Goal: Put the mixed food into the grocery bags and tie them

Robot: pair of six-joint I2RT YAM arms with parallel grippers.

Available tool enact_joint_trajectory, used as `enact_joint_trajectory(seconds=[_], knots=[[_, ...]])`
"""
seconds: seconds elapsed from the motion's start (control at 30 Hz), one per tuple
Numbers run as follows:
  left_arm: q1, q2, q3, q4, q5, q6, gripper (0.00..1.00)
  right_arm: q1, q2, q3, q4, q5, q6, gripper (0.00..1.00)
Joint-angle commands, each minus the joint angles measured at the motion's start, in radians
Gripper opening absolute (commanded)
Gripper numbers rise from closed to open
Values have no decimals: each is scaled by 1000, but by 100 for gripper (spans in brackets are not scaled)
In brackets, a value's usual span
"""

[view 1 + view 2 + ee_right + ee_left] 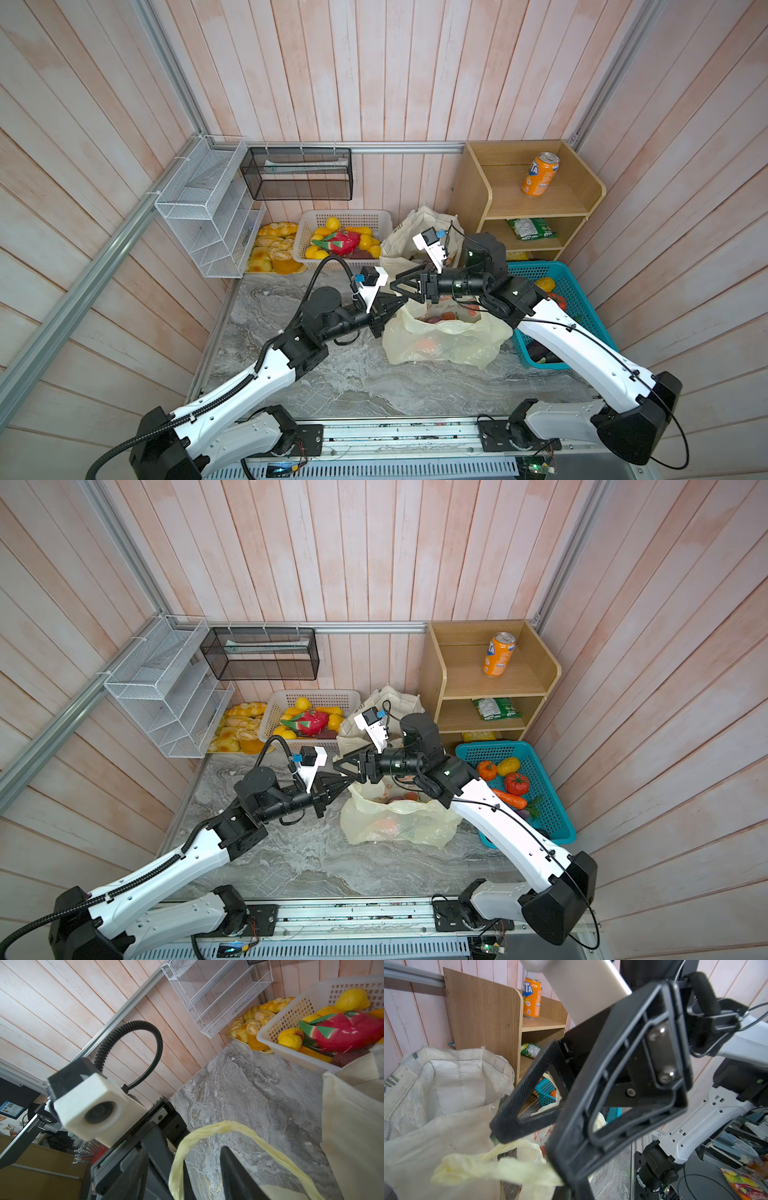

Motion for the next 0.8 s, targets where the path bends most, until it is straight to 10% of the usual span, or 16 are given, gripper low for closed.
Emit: enact_joint_trajectory(seconds=[0.0, 0.4, 0.57, 0.77], knots=[[-3, 12, 36, -20, 28, 27, 0, 16, 19, -15, -5, -16, -10, 52], [-3, 18, 31, -27, 23, 29, 2, 22, 55, 35, -16, 28, -32, 0], [-3, -74, -47, -29, -53, -1, 59, 7, 15, 53, -30, 103, -39, 0], [-3, -214, -139, -18, -194, -14, 86, 8, -75, 15, -24, 147, -75, 0]])
